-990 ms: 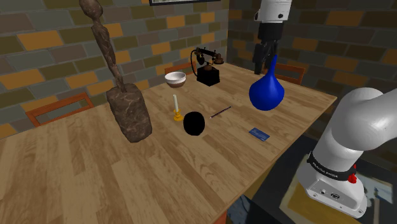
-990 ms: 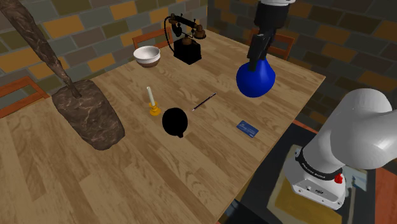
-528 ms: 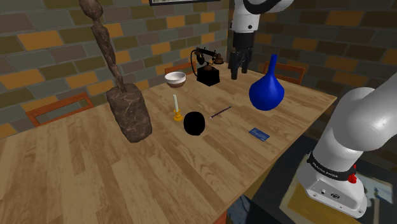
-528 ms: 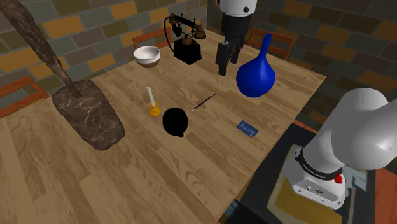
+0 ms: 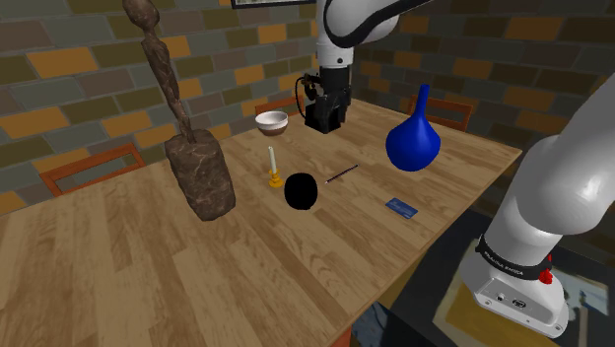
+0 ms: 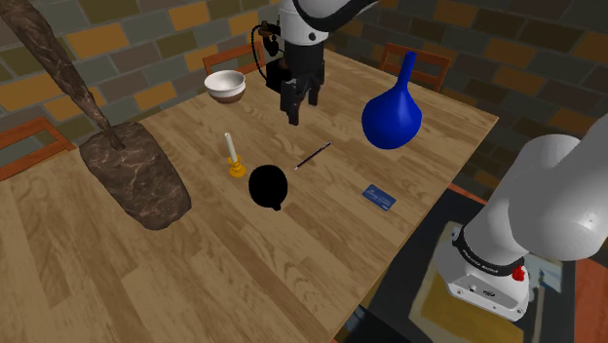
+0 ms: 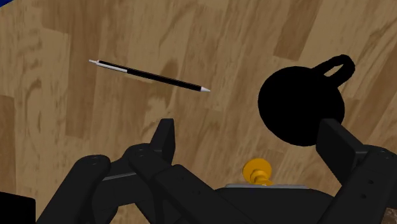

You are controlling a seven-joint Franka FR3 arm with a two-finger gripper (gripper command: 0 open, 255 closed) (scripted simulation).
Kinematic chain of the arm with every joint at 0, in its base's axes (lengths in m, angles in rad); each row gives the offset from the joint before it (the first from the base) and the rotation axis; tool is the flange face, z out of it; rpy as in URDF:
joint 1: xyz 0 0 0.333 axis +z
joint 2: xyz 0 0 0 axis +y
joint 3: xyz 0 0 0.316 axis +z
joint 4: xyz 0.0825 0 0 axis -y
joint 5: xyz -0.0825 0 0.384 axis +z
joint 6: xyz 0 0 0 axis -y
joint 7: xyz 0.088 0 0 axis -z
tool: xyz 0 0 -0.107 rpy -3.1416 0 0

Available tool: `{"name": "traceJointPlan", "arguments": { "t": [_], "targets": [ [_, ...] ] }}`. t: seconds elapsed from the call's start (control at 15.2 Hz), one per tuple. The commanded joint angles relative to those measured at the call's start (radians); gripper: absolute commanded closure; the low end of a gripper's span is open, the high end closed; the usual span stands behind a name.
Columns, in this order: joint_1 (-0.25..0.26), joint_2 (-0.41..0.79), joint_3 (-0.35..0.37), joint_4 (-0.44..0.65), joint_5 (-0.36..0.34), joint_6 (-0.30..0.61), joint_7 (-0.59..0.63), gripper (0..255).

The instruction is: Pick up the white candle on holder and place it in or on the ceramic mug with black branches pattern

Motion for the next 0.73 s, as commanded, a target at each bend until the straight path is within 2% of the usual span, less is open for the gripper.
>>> {"name": "traceJointPlan", "arguments": {
  "t": [0.0,0.66],
  "targets": [
    [0.008,0.076,0.014,0.061,-0.009,0.019,0.012,0],
    [0.058,0.463,0.057,0.431,-0.086,0.041,0.067,0]
  ]
}}
